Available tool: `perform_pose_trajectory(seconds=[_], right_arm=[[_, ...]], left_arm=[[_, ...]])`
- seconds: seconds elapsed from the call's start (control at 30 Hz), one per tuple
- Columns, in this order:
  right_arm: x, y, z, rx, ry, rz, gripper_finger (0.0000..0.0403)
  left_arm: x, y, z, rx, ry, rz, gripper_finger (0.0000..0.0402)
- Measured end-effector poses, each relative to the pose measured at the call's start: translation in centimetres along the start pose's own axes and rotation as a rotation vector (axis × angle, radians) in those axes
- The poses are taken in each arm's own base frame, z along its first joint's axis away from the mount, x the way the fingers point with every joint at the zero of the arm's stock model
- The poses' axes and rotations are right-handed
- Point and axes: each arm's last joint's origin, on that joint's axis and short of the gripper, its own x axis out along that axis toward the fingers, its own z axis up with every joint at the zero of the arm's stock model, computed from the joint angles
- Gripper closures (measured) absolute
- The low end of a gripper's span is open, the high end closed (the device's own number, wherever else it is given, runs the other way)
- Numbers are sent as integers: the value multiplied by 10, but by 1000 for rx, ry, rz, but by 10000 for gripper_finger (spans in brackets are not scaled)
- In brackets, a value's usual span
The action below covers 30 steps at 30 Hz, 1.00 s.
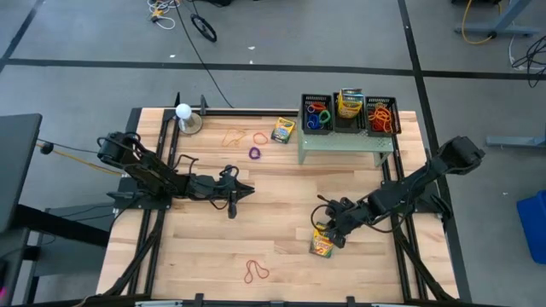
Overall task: Pick & Place Office Desk Supplies
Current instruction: Put the bottom yellow crayon box into the middle black basket on the shelf
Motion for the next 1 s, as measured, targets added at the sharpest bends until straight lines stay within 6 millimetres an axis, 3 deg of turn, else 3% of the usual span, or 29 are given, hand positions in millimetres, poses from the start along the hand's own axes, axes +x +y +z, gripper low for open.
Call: perform_pose_trajectory(seconds=[0.23,0.4,0.73,0.83,1.0], right_arm=[[-1,4,3,-71,-10,31,394],[-10,21,15,-180,-61,13,396],[-59,69,35,-461,-261,-291,401],[-58,73,31,-535,-287,-381,401],[-35,68,26,-612,-254,-541,402]], left_arm=[[0,0,0,0,0,0,354],[0,0,0,0,0,0,354],[0,0,0,0,0,0,354],[0,0,0,0,0,0,354],[0,0,0,0,0,0,354]])
